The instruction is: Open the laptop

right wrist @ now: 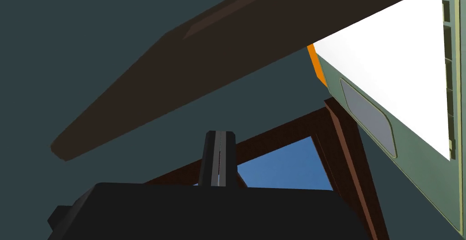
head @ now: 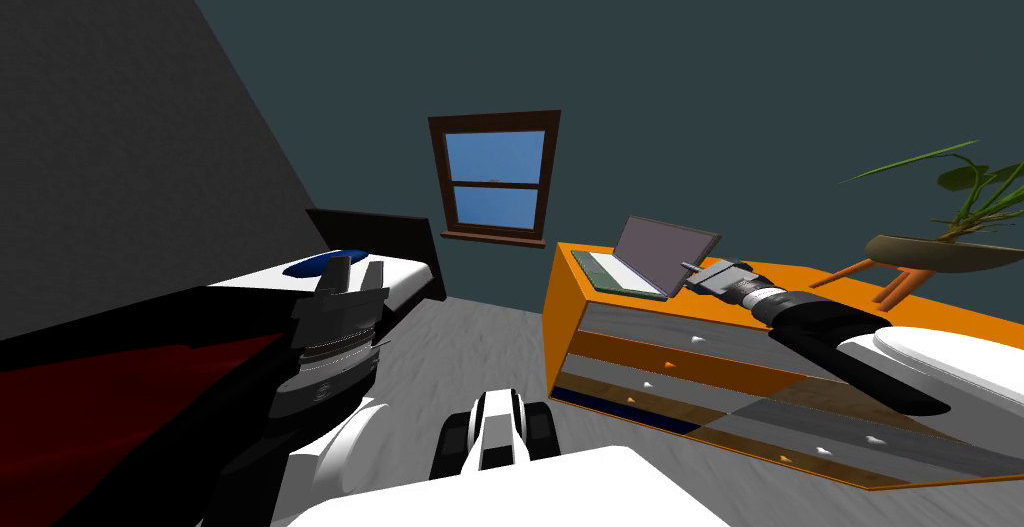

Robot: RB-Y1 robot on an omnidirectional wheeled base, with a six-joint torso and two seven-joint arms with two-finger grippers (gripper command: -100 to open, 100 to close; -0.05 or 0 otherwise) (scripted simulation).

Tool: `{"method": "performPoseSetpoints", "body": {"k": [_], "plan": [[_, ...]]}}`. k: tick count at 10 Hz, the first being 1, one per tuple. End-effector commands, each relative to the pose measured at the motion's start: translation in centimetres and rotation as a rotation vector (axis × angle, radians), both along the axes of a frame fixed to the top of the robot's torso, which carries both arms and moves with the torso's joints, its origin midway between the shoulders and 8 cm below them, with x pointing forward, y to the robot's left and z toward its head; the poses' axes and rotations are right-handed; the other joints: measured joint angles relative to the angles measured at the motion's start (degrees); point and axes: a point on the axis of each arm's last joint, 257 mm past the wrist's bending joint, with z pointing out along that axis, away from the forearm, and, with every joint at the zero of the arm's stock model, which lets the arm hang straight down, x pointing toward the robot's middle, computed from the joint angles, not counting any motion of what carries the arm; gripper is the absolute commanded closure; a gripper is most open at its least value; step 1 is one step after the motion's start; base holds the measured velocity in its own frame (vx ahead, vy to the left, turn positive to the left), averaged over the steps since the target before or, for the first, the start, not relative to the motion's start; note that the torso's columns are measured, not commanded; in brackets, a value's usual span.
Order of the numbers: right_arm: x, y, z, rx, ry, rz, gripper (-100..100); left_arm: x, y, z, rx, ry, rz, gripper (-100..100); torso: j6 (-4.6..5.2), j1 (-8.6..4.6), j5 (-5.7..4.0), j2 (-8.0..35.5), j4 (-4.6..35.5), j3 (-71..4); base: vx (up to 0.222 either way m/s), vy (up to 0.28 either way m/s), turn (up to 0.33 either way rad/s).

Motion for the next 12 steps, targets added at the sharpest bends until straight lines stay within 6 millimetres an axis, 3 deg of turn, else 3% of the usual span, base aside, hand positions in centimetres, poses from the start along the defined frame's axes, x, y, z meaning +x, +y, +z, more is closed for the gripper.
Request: {"method": "performPoseSetpoints", "body": {"k": [1, 4, 5, 12], "plan": [[0.0, 0.4, -0.2, -0.102, 0.025, -0.004, 100, 0.0, 0.0, 0.0, 0.000, 0.000, 0.000, 0, 0.00, -0.01, 0.00, 0.0, 0.0, 0.0, 0.011, 0.037, 0.015], [0.0, 0.7, -0.4, -0.151, 0.037, -0.004, 100, 0.0, 0.0, 0.0, 0.000, 0.000, 0.000, 0, 0.00, 0.03, 0.01, 0.0, 0.0, 0.0, 0.004, 0.032, 0.012], [0.1, 0.3, -0.2, -0.099, 0.024, -0.007, -100, 0.0, 0.0, 0.0, 0.000, 0.000, 0.000, 0, 0.00, -0.03, 0.00, 0.0, 0.0, 0.0, -0.014, -0.016, 0.000], [0.6, -1.0, 0.5, 0.124, -0.036, -0.009, -100, 0.0, 0.0, 0.0, 0.000, 0.000, 0.000, 0, 0.00, 0.06, 0.02, 0.0, 0.0, 0.0, -0.025, -0.035, 0.002]]}}
